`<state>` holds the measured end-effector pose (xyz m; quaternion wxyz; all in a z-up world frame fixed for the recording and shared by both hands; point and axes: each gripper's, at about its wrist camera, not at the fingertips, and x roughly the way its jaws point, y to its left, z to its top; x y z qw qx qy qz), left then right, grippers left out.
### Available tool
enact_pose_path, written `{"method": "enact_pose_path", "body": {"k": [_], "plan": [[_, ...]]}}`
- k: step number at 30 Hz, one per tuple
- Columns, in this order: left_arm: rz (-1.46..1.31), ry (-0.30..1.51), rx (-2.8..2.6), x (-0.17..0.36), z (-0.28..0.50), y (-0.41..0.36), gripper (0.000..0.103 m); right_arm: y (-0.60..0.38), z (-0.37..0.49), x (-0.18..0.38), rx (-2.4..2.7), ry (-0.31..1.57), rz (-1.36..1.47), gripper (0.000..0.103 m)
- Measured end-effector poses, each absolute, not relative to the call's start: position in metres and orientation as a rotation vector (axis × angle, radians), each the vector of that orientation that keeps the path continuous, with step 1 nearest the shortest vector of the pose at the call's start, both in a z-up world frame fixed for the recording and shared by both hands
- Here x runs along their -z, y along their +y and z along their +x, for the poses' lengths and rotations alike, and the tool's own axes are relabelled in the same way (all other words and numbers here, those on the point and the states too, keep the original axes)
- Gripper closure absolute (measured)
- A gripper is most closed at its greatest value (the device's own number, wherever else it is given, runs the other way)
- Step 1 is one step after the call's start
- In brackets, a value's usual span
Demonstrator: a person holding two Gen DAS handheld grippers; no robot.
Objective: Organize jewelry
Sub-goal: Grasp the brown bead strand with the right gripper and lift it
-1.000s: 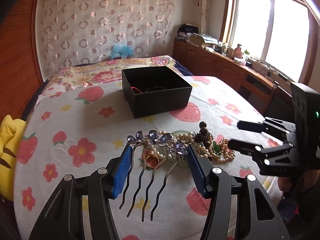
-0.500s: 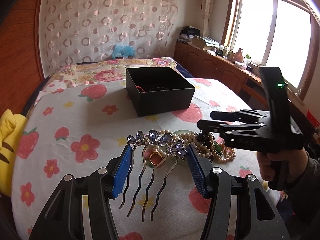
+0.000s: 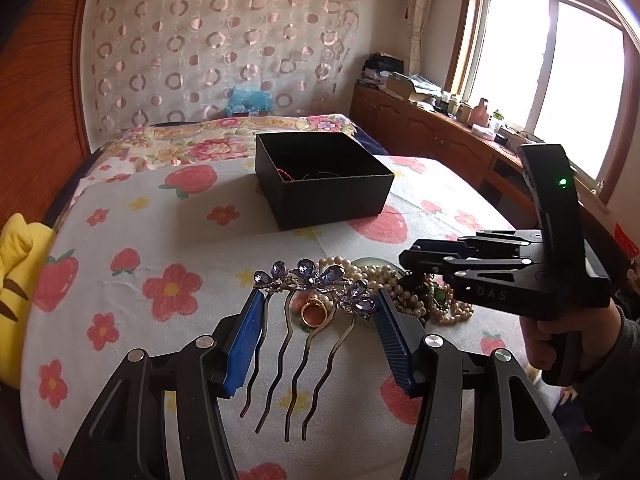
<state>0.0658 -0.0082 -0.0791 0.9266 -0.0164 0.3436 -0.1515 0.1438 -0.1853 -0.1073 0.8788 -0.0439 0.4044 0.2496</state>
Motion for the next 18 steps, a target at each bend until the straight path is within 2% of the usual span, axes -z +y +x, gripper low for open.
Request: {"method": "enact_pose_path", "body": {"k": [18], "plan": [[-0.037, 0.692, 0.301, 0.076, 0.066, -0.002, 0.05, -0.203, 0.133, 0.03, -0.548, 0.669, -0.106, 0.076]]}}
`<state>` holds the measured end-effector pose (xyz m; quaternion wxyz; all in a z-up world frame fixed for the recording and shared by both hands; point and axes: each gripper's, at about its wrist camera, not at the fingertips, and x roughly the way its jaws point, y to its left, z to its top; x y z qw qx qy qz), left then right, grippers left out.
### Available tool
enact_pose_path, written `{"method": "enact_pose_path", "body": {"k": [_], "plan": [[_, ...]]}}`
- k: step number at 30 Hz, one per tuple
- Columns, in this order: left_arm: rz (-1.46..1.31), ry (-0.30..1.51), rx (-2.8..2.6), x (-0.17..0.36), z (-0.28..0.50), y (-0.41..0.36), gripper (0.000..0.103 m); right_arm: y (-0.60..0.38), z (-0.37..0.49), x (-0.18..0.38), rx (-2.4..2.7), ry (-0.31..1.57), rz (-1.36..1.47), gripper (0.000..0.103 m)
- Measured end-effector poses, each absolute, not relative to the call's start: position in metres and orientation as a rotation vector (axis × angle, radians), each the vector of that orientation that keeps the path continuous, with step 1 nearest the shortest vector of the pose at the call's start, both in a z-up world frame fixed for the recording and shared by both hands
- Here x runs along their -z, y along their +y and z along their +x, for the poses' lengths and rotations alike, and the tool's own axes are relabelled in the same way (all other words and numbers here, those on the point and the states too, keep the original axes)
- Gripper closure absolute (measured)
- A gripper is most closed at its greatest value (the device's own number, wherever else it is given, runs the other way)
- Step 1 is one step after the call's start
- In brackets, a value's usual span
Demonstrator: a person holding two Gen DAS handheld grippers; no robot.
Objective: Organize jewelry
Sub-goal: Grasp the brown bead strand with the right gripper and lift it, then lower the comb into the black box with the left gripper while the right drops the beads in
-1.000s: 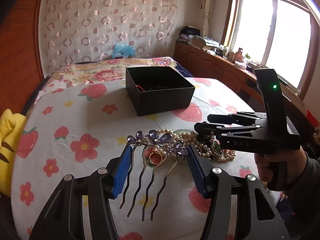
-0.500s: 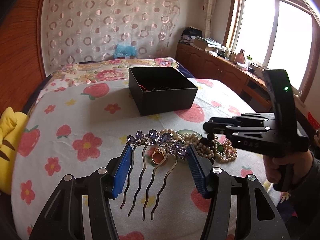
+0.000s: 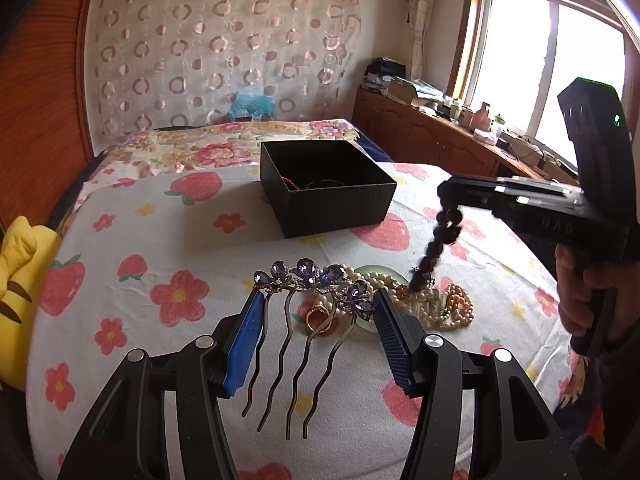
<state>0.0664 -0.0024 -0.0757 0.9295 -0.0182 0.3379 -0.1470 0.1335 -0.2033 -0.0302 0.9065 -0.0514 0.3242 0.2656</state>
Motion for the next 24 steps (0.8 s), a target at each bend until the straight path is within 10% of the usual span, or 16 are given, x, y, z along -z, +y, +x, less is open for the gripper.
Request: {"method": "enact_pose_path", "body": {"k": [24], "plan": [[0.002, 0.642, 0.29, 0.046, 0.115, -0.012, 0.05, -0.19, 0.199, -0.017, -0.534, 0.59, -0.148, 0.076]]}}
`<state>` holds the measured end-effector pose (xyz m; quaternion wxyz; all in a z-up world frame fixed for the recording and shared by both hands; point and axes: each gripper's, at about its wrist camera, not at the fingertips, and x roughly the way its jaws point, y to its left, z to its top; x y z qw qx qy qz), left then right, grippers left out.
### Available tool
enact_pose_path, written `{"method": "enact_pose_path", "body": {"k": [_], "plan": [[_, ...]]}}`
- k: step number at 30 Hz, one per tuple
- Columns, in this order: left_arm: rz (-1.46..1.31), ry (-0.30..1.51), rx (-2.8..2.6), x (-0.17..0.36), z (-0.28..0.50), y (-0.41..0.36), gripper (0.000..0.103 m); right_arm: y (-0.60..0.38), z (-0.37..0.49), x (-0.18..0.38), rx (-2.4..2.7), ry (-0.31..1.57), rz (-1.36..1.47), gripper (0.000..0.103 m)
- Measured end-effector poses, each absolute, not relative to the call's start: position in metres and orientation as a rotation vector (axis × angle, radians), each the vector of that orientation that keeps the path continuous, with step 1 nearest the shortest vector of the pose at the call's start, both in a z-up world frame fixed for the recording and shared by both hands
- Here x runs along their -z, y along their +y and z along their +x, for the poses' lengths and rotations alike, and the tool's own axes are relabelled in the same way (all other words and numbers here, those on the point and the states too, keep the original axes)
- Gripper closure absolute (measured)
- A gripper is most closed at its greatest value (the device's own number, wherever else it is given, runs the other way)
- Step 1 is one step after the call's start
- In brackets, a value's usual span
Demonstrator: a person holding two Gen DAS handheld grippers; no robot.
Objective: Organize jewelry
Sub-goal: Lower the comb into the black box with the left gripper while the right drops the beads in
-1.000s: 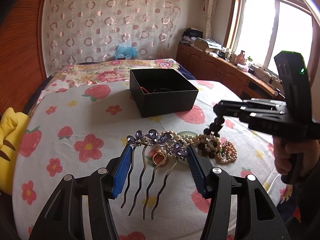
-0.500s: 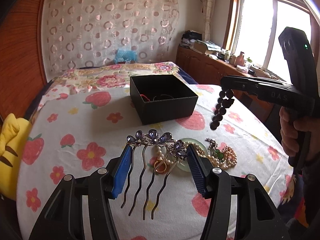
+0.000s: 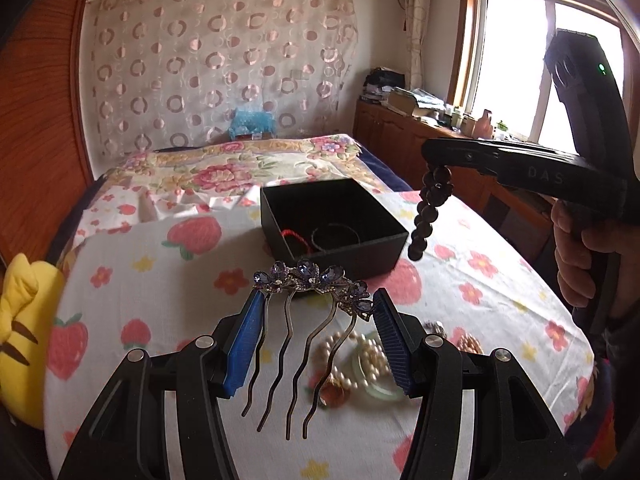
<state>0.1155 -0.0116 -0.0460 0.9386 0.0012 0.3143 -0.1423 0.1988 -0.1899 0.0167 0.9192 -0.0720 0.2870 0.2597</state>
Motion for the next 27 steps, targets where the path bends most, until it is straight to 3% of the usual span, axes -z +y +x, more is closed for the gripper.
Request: {"method": "enact_pose_path", "body": {"k": [21, 24, 27], "plan": [[0.059, 0.641, 0.241, 0.029, 0.188, -0.024, 0.05, -0.188, 0.278, 0.013, -0.522, 0.717, -0.013, 0.075], [0.067, 0.646, 0.241, 0.028, 0.196, -0.028, 0.05, -0.195, 0.278, 0.017, -0.535, 0.729, 0.027, 0.064], [0.077, 0.651, 0.242, 0.028, 0.204, -0.034, 0.05, -0.206, 0.276, 0.019, -0.521, 0.725, 0.033, 0.062]]}}
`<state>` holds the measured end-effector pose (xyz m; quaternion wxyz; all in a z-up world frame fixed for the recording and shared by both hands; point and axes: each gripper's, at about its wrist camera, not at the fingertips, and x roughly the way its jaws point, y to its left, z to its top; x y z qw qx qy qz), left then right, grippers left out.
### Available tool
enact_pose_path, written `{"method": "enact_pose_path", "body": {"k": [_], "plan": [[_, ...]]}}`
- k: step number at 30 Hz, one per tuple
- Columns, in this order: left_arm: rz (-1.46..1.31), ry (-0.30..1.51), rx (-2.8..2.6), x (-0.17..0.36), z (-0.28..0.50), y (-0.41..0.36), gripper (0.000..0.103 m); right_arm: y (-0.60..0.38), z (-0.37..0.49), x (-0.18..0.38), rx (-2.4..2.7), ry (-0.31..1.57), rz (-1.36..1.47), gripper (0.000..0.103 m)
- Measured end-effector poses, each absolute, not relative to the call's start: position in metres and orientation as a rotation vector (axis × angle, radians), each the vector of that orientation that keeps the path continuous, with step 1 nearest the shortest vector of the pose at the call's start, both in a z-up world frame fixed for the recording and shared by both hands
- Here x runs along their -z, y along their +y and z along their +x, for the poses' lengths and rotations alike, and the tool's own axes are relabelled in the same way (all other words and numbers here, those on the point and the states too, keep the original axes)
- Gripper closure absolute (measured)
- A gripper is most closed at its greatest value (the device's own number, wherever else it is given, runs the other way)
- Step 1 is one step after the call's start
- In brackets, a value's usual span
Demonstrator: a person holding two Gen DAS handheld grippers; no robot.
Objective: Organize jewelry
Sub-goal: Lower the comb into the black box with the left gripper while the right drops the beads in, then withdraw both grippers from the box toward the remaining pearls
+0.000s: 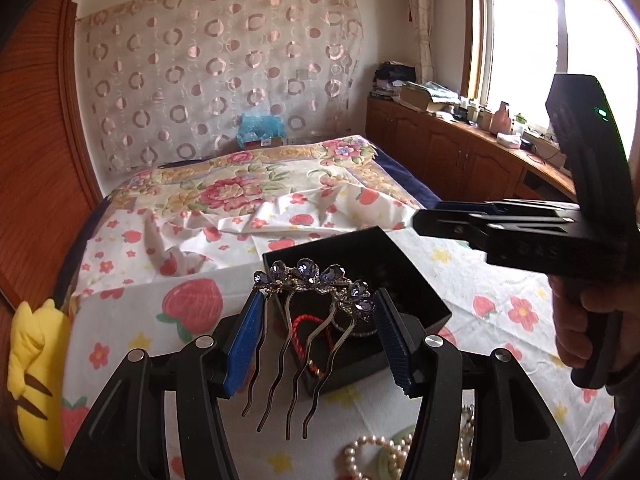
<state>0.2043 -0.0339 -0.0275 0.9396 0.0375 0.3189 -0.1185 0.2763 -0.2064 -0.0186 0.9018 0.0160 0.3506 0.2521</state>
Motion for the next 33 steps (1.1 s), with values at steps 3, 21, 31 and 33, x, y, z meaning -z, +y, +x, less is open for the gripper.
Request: {"method": "enact_pose_path", "body": {"k": [3, 21, 31, 33], "plan": [[0.096, 0.657, 0.243, 0.028, 0.215, -0.044, 0.05, -0.219, 0.274, 0.02, -0.502, 0.726, 0.034, 0.062], [0.141, 0.702, 0.237, 0.049, 0.247, -0.075, 0.036, -0.27, 0.241, 0.05, -0.453, 0.735, 0.008, 0.062], [0.133, 0.653, 0.26, 0.031, 0.202, -0.066, 0.035, -0.264, 0.192, 0.063, -0.484, 0.725, -0.08, 0.062], [0.131, 0.651, 0.267, 0.031, 0.192, -0.064, 0.035, -0.26, 0.182, 0.067, -0.495, 0.729, -0.092, 0.062]]}}
